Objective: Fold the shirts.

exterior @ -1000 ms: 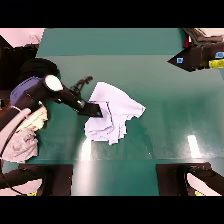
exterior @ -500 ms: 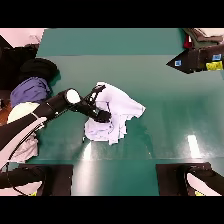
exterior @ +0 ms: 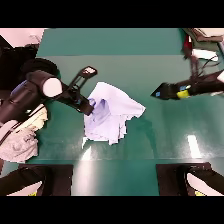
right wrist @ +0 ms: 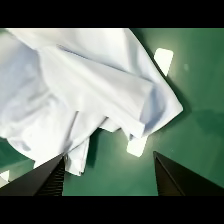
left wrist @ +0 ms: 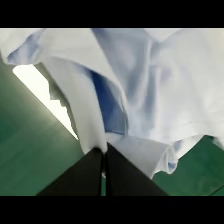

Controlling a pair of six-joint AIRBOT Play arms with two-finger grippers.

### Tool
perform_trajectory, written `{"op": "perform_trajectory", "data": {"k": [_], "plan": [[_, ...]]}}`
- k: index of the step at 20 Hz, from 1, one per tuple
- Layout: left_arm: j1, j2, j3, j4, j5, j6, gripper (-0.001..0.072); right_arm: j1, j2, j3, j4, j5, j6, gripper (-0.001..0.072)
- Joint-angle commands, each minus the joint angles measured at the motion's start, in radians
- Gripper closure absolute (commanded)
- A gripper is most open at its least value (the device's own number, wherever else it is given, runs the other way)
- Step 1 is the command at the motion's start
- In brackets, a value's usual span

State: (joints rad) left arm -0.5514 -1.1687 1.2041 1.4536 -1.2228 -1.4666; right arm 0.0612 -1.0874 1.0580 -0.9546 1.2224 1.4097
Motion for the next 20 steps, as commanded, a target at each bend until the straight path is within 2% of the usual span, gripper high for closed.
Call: {"op": "perform_trajectory", "data": {"k": [1, 6, 7, 10, 11, 12, 14, 17, 20], "plan": [[0.000, 0.077, 0.015, 0.134, -0.074, -0.031, 0.0685, 0.017, -0.102, -0.148, 0.120, -0.146, -0.074, 0.0100], [0.000, 0.077, 0.014, 0.138, -0.080, -0.061, 0.0685, 0.092, -0.279, -0.146, 0.155, -0.224, -0.095, 0.0124], [0.000, 0.077, 0.014, 0.138, -0.076, -0.073, 0.0685, 0.107, -0.294, -0.146, 0.158, -0.246, -0.098, 0.0163], [0.000, 0.077, 0.014, 0.138, -0.075, -0.072, 0.0685, 0.133, -0.301, -0.138, 0.181, -0.312, -0.117, 0.0181], [0.000, 0.077, 0.014, 0.138, -0.074, -0.072, 0.0685, 0.139, -0.301, -0.126, 0.174, -0.325, -0.119, 0.0311], [0.000, 0.077, 0.014, 0.138, -0.071, -0.073, 0.0685, 0.142, -0.301, -0.113, 0.174, -0.332, -0.122, 0.0402], [0.000, 0.078, 0.015, 0.139, -0.059, -0.103, 0.0686, 0.142, -0.301, -0.073, 0.175, -0.320, -0.164, 0.0698], [0.000, 0.079, 0.079, 0.261, -0.062, -0.132, 0.0687, 0.114, -0.274, 0.040, 0.173, -0.213, -0.205, 0.0696], [0.000, 0.079, 0.306, 0.455, -0.117, -0.131, 0.0686, 0.035, -0.148, 0.188, 0.174, -0.186, -0.203, 0.0697]]}}
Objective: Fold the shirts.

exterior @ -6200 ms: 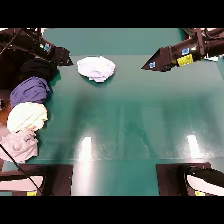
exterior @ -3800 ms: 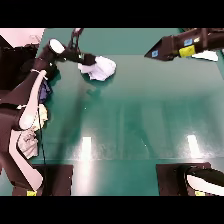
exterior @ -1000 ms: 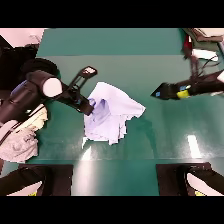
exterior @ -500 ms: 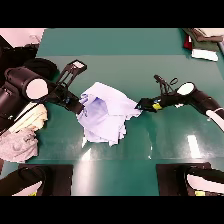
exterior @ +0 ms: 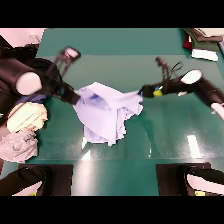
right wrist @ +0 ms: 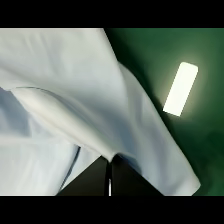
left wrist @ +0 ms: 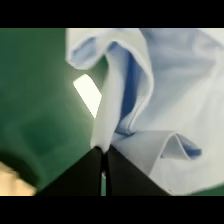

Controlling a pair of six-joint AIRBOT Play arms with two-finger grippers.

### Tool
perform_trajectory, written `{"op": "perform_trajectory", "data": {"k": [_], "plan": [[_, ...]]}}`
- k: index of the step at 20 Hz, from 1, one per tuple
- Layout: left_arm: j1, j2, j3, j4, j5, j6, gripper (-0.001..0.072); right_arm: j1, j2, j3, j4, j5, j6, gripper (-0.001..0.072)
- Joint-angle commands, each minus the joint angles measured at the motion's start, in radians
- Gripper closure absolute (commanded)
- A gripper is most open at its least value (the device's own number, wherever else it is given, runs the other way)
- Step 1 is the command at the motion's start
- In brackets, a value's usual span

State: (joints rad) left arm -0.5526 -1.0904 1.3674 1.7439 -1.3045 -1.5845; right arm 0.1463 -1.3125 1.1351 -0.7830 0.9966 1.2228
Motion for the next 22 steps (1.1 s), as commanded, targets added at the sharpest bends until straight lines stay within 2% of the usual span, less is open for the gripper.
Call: {"op": "perform_trajectory", "data": {"k": [1, 3, 6, 8, 12, 17, 19, 22], "plan": [[0.001, 0.001, 0.247, 0.216, -0.056, -0.011, 0.0686, -0.085, 0.133, 0.172, 0.002, 0.039, -0.016, 0.0697], [0.001, 0.001, 0.459, 0.270, -0.085, -0.004, 0.0686, -0.157, 0.238, 0.298, 0.001, 0.040, -0.016, 0.0698], [0.001, 0.002, 0.750, 0.265, -0.096, 0.013, 0.0685, -0.261, 0.367, 0.487, 0.001, 0.040, -0.008, 0.0698], [0.001, 0.049, 0.824, 0.241, -0.068, 0.013, 0.0685, -0.323, 0.433, 0.600, 0.000, 0.047, -0.008, 0.0698], [0.001, 0.187, 0.821, 0.093, -0.019, -0.002, 0.0686, -0.463, 0.510, 0.780, -0.004, 0.086, 0.019, 0.0699], [0.001, 0.237, 0.804, -0.150, 0.023, -0.012, 0.0686, -0.703, 0.452, 1.007, -0.002, 0.236, 0.103, 0.0700], [0.001, 0.236, 0.715, -0.123, -0.006, 0.003, 0.0686, -0.737, 0.393, 1.062, 0.016, 0.285, 0.143, 0.0701], [0.001, 0.204, 0.491, 0.049, -0.065, 0.002, 0.0686, -0.665, 0.281, 1.030, 0.052, 0.355, 0.175, 0.0700]]}}
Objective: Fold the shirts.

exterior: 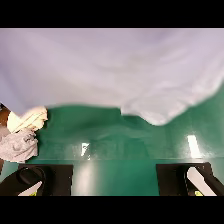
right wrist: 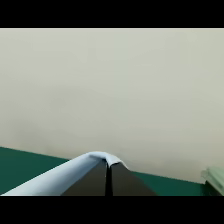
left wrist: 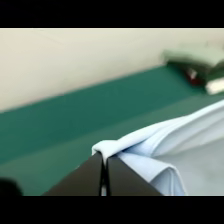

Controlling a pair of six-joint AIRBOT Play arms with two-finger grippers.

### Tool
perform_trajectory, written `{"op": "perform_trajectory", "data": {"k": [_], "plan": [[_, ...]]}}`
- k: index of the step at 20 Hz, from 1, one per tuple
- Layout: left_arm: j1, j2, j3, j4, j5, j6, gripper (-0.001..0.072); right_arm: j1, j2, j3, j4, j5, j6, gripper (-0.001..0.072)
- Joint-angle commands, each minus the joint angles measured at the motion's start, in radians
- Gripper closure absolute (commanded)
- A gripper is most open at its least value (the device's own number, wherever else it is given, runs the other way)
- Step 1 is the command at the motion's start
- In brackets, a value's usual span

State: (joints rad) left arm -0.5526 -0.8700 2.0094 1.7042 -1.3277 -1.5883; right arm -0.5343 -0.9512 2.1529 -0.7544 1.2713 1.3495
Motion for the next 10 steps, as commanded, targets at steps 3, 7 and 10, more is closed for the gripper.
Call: {"op": "perform_trajectory", "data": {"k": [3, 7, 10], "plan": [[0.001, -0.109, -0.349, 0.131, 0.005, 0.015, 0.0686, 0.203, -0.179, -0.185, -0.066, 0.092, 0.068, 0.0700], [0.107, -0.321, -0.477, 0.113, 0.161, 0.000, 0.0686, 0.465, -0.374, -0.331, -0.381, 0.032, 0.084, 0.0699], [0.312, -0.477, -0.477, -0.124, 0.254, 0.011, 0.0686, 0.547, -0.502, -0.370, -0.453, -0.110, 0.110, 0.0698]]}}
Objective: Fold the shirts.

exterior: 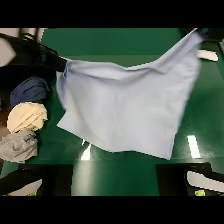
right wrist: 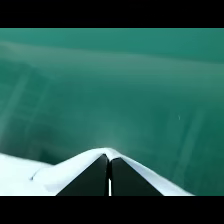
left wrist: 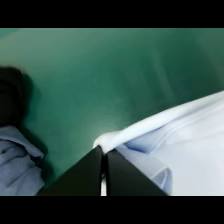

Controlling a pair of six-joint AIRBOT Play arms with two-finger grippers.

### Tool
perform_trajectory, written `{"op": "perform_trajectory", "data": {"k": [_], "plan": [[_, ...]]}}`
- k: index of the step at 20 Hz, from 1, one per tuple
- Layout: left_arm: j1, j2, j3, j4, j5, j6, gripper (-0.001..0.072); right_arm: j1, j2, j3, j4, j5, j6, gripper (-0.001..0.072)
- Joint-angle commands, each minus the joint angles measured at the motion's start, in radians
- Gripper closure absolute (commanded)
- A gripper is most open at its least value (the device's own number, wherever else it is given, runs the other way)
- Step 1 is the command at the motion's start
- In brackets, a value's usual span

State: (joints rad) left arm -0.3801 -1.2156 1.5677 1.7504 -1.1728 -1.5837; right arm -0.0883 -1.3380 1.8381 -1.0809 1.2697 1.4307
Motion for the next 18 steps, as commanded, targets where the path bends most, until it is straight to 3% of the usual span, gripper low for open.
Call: {"op": "perform_trajectory", "data": {"k": [1, 3, 5, 6, 7, 8, 11, 14, 16, 17, 18], "plan": [[0.200, -0.176, -0.035, -0.279, 0.125, 0.047, 0.0686, 0.109, -0.155, -0.054, -0.123, -0.157, 0.041, 0.0697], [0.282, -0.240, -0.035, -0.416, 0.141, 0.115, 0.0685, 0.114, -0.216, -0.054, -0.122, -0.246, 0.076, 0.0697], [0.325, -0.274, -0.035, -0.466, 0.140, 0.130, 0.0684, 0.114, -0.247, -0.054, -0.122, -0.292, 0.080, 0.0696], [0.342, -0.280, -0.035, -0.467, 0.139, 0.144, 0.0603, 0.113, -0.254, -0.054, -0.122, -0.304, 0.080, 0.0685], [0.357, -0.280, -0.034, -0.464, 0.141, 0.151, 0.0270, 0.108, -0.256, -0.054, -0.121, -0.306, 0.080, 0.0514], [0.373, -0.280, -0.025, -0.465, 0.126, 0.151, 0.0157, 0.095, -0.256, -0.053, -0.111, -0.300, 0.080, 0.0264], [0.457, -0.277, 0.005, -0.475, -0.008, 0.151, 0.0157, 0.041, -0.250, -0.007, -0.006, -0.170, 0.065, 0.0244], [0.555, -0.278, -0.061, -0.489, -0.185, 0.151, 0.0157, -0.002, -0.214, -0.015, 0.098, -0.026, -0.029, 0.0274], [0.600, -0.278, -0.173, -0.558, -0.192, 0.180, 0.0159, -0.003, -0.175, -0.066, 0.093, 0.010, -0.056, 0.0274], [0.606, -0.278, -0.233, -0.575, -0.189, 0.208, 0.0228, -0.002, -0.152, -0.105, 0.093, 0.010, -0.063, 0.0274], [0.606, -0.278, -0.288, -0.575, -0.180, 0.231, 0.0235, -0.002, -0.131, -0.143, 0.093, 0.006, -0.064, 0.0274]]}}
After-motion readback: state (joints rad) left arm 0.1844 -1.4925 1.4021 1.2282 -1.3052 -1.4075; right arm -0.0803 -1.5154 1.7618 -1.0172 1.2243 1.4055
